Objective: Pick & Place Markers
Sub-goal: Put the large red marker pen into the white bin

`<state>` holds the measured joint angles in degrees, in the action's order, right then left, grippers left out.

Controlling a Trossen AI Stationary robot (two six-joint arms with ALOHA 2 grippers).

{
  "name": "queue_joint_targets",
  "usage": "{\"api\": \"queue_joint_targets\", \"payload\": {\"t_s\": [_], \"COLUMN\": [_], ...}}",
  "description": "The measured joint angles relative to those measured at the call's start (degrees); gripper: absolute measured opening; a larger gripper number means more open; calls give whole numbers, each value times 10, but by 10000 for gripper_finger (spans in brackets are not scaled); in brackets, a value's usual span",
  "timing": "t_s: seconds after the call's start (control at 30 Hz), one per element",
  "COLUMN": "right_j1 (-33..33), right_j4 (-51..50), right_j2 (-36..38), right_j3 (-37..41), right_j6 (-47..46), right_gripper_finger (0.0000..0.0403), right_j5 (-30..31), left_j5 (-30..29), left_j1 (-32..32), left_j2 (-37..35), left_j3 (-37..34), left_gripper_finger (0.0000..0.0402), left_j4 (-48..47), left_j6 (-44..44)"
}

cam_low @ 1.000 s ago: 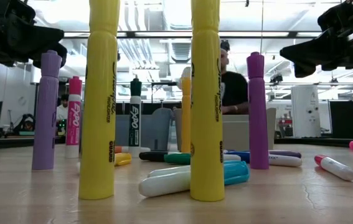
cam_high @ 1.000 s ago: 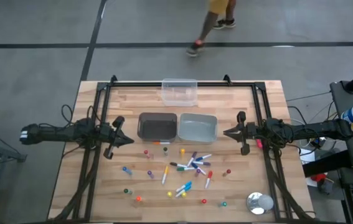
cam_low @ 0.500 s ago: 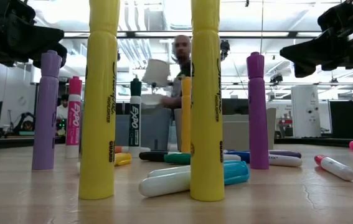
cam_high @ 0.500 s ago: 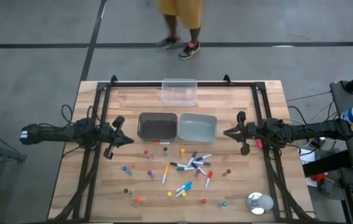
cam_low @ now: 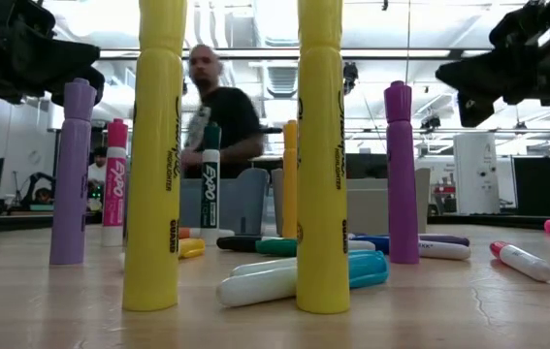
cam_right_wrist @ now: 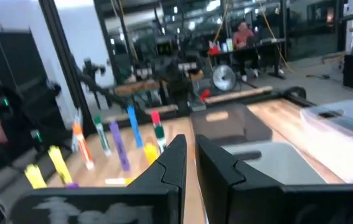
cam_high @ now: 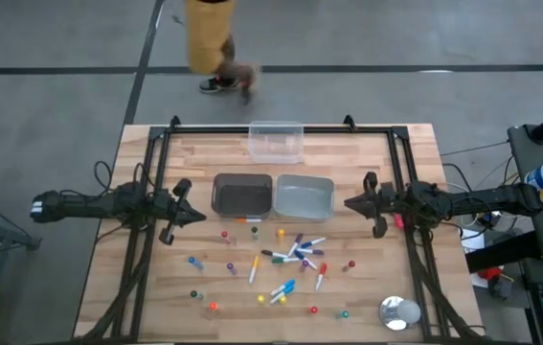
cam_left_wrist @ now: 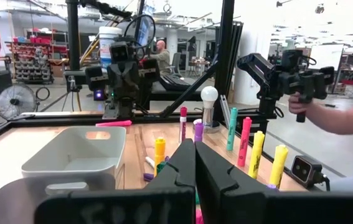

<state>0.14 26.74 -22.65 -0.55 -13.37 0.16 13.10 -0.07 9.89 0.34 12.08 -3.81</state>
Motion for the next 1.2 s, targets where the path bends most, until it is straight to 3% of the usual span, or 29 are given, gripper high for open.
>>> {"api": "queue_joint_targets", "payload": {"t_s": [0.27, 1.2], "right_j1": [2, 4], "right_j4": [30, 49], "right_j2": [0, 0], "right_j3": [0, 0], "right_j6": [-57, -88], "right_gripper_finger": [34, 34], "right_j5": [-6, -18], "left_j5": [-1, -8], "left_j1": [0, 0], "left_j2": [0, 0], "left_j3": [0, 0], "left_gripper_finger": [0, 0], "left_j4": [-1, -1], "left_j6": [-2, -89]}}
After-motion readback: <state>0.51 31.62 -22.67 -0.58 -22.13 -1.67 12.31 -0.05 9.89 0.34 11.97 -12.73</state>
